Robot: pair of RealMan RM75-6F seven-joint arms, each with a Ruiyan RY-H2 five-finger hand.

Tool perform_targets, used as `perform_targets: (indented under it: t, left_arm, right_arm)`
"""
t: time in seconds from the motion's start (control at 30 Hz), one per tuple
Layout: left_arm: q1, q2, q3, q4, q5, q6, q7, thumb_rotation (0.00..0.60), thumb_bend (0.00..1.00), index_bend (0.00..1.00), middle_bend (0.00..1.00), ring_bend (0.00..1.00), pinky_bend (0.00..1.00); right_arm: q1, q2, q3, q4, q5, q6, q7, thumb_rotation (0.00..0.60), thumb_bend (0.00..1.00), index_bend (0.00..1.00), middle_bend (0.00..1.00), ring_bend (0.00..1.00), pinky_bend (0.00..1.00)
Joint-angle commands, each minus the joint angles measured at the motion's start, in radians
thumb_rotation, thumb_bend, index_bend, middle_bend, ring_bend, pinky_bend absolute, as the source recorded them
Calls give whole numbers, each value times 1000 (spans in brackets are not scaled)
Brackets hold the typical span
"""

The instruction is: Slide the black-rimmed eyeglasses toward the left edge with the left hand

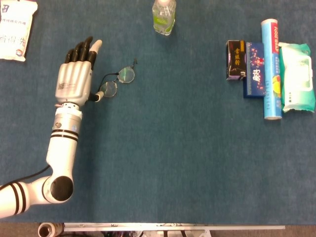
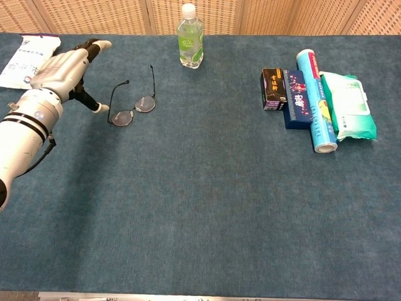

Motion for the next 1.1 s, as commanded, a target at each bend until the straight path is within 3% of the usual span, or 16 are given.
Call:
perform_targets:
  t: [0.03,1.1]
  left_arm:
    - [-7,-8,-4,7,-6,-1,3,600,37,0,0,0,84]
    - [-80,-128,-67,141,-66,-11,-48,600,37,0,0,0,84]
  right_arm:
    - [0,0,-1,0,-1,-1,0,600,350,532,439,245,213]
    - [4,3,0,1,2,-8,8,600,349,532,439,245,213]
